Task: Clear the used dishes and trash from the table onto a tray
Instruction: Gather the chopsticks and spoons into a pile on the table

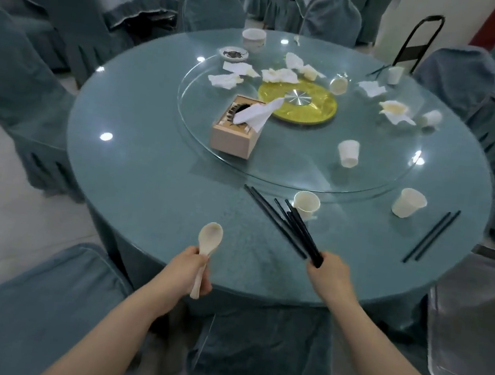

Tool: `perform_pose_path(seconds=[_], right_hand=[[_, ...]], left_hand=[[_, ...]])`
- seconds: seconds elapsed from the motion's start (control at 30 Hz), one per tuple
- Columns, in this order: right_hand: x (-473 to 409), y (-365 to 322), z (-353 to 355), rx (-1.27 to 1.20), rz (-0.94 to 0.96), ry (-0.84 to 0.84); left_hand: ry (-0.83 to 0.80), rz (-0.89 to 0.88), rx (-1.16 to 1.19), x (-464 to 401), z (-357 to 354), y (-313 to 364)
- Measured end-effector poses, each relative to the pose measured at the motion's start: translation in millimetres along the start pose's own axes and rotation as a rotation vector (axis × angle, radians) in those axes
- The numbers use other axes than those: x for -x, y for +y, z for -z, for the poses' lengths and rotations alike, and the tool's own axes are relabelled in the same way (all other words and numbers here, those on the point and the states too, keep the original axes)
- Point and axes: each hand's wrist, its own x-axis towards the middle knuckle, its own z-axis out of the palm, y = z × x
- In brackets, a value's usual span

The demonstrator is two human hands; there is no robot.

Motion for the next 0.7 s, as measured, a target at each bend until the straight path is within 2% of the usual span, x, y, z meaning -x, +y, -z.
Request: perform_pose_path(seconds=[0.17,0.37,0.57,0.7], right_hand=[[-38,-2,-10,0.177,0.063,-0.042],[-56,-11,-28,0.264,0.101,-0.101],[-55,-4,-29,0.353,0.182,-0.051],[-52,1,-25,0.368,0.169,-0.055]], left_hand=[[0.06,-0.005,-0.072,6,9,-15],[0.211,-0.057,-0.031,22,18,-17],[0.181,-0.047,-0.013,30,17,-22],[0.176,-0.013,-0.009,26,11,-25]])
